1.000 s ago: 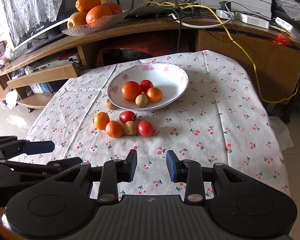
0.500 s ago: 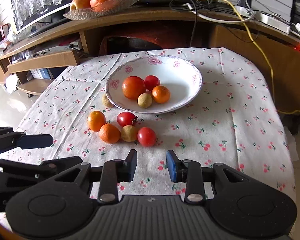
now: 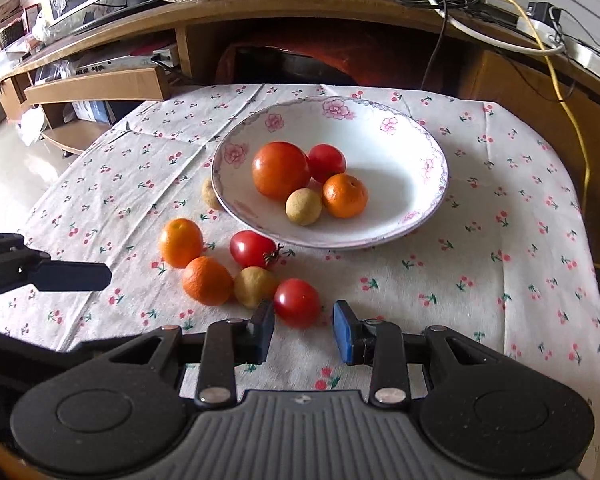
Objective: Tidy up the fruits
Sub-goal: 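Withdraw both tools from the bowl toward the remaining fruits, then grasp the small red tomato with the right tool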
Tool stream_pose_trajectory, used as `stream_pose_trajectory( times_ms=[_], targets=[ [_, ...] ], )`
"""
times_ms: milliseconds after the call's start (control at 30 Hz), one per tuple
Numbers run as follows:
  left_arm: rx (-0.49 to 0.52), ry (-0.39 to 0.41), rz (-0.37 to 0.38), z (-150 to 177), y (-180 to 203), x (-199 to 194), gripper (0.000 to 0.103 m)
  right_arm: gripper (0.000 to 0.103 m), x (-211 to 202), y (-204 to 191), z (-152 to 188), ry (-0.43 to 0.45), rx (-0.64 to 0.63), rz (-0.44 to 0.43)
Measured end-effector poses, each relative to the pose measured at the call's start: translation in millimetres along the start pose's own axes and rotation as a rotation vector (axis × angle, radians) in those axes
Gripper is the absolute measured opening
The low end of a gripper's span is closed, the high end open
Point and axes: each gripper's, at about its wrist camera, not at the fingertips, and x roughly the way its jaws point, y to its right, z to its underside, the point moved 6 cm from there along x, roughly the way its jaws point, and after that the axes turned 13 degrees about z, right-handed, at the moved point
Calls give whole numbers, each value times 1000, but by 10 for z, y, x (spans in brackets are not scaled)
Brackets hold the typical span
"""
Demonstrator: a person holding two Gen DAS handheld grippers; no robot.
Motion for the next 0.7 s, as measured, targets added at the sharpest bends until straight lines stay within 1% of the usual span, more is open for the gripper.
stream_pose_trajectory(
  times_ms=[133,200,300,367,433,533,700],
  targets=[
    [-3,-4,13,-21,-12,50,70,33,72,-2,-46,-2,-17,-13],
    [4,-4,21,-25,-1,65,69,33,110,-6,-50,-11,-18,-23],
    [19,-9,27,-26,2,101,69,33,132,-34,-72,-2,-33,-26],
    [27,-15,31,-21,-5,126,69,32,133,-43,-78,-5,-34,-27],
    [33,-23,32,-23,-9,164,68,27,119,-49,-74,-8,-36,-32],
    [41,-28,48,-21,10,205,62,26,87,-40,-53,-19,-29,-33],
    [38,-43,65,1,20,263,49,26,6,-15,23,-30,-19,-48]
  ],
)
